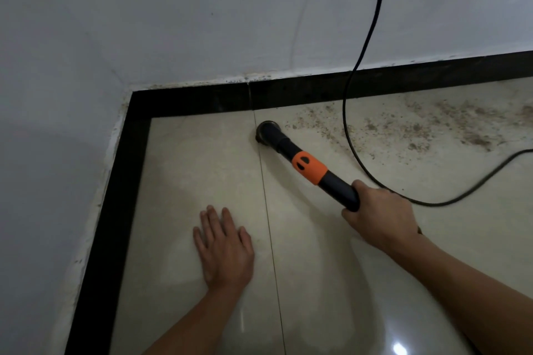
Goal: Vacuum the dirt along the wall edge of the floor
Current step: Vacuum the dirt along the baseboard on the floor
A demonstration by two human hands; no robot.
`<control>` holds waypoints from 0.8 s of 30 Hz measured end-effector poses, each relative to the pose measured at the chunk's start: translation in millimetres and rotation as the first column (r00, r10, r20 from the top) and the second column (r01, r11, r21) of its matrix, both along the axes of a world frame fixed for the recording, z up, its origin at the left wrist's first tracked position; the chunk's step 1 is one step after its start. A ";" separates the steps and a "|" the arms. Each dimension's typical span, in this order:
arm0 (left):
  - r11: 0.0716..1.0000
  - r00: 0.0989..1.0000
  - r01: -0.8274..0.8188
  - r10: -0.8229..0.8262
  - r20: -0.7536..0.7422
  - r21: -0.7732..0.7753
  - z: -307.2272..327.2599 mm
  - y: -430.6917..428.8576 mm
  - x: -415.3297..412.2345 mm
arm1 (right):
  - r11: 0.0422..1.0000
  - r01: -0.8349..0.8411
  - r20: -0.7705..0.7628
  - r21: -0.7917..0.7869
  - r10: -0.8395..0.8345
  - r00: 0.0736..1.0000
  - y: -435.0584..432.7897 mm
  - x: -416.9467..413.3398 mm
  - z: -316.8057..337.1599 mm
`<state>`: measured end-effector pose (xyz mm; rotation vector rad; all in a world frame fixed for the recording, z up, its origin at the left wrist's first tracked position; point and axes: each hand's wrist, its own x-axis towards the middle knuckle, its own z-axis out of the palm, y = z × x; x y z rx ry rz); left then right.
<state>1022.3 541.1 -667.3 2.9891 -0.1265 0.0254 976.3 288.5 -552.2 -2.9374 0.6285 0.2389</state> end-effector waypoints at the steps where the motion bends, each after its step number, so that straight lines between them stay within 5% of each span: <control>1: 1.000 1.000 0.000 0.000 0.000 0.000 -0.7 0.0 0.3 | 0.999 0.026 -0.004 -0.025 -0.027 1.000 -7.9 -2.1 1.2; 6: 1.000 1.000 0.004 -0.004 -0.007 -0.001 -1.6 -1.3 1.0 | 0.994 0.110 0.002 -0.022 -0.110 0.994 -24.2 1.8 6.4; 13: 1.000 1.000 0.001 -0.001 -0.009 0.011 -0.6 0.0 -0.1 | 0.999 -0.026 0.054 0.022 0.025 0.998 14.6 45.0 -5.2; 24: 1.000 1.000 0.015 -0.015 0.010 -0.009 0.0 -1.1 -0.3 | 0.975 0.222 0.045 -0.018 -0.221 0.974 -43.7 11.4 14.7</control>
